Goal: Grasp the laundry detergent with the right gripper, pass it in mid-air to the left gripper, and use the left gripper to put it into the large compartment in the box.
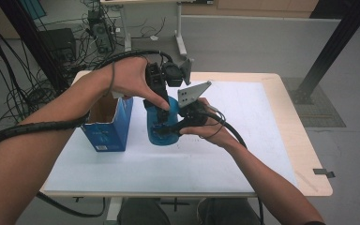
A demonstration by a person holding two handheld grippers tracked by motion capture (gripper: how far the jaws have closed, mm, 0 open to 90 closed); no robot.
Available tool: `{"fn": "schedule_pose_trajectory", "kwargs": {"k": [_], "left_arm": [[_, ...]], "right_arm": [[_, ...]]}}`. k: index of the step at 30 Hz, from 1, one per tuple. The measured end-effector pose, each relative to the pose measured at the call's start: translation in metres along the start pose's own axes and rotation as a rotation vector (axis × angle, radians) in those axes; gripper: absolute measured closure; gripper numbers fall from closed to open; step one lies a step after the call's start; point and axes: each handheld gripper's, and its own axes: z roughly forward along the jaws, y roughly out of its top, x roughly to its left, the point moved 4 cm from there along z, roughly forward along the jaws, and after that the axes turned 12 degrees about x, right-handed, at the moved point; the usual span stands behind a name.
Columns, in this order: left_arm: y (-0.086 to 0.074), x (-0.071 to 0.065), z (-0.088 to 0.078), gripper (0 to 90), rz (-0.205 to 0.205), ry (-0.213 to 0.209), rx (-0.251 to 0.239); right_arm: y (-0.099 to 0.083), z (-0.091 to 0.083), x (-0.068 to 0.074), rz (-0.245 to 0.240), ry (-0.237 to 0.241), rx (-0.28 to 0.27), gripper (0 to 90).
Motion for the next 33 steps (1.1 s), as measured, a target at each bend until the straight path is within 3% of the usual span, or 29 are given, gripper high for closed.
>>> {"fn": "schedule_pose_trajectory", "kwargs": {"k": [33], "left_arm": [[0.0045, -0.0022, 0.0016, 6.7, 0.021, -0.021, -0.002]], "right_arm": [[-0.0009, -0.0017, 0.0019, 0.014, 0.009, -0.007, 45.1]]}}
